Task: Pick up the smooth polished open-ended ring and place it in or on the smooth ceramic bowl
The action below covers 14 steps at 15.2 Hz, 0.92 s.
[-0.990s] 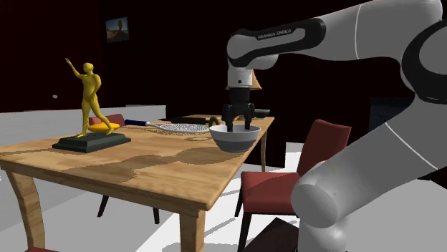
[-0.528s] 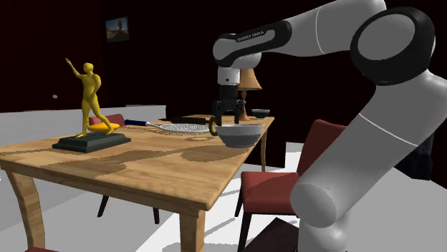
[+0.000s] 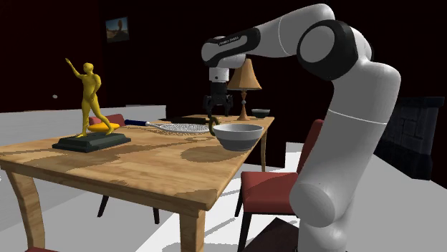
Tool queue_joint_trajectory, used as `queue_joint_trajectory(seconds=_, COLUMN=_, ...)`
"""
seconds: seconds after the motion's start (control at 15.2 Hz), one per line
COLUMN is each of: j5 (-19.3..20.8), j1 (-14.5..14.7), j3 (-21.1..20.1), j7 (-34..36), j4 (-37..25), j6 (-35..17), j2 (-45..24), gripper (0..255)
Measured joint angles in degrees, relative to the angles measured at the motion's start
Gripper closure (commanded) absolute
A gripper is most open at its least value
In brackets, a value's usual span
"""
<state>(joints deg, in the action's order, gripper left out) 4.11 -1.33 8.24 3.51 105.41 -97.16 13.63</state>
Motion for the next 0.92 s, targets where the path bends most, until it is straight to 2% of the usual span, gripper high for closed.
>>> queue_joint_trajectory(seconds=0.2, j5=-0.7, j1=-0.5, j3=1.0, j7=-0.4, j4=-7.3, j6=0.3, j2=-6.2, gripper=0)
queue_joint_trajectory(seconds=0.26, j5=-0.8, j1=-0.6, j3=1.1, j7=-0.5, j4=-8.0, j6=0.0, j2=-7.2, gripper=0)
queue_joint_trajectory(seconds=0.92, j5=-0.8, j1=-0.8, j3=1.4, j7=-0.4, j4=-3.2, j6=-5.3, j2=-7.6, gripper=0)
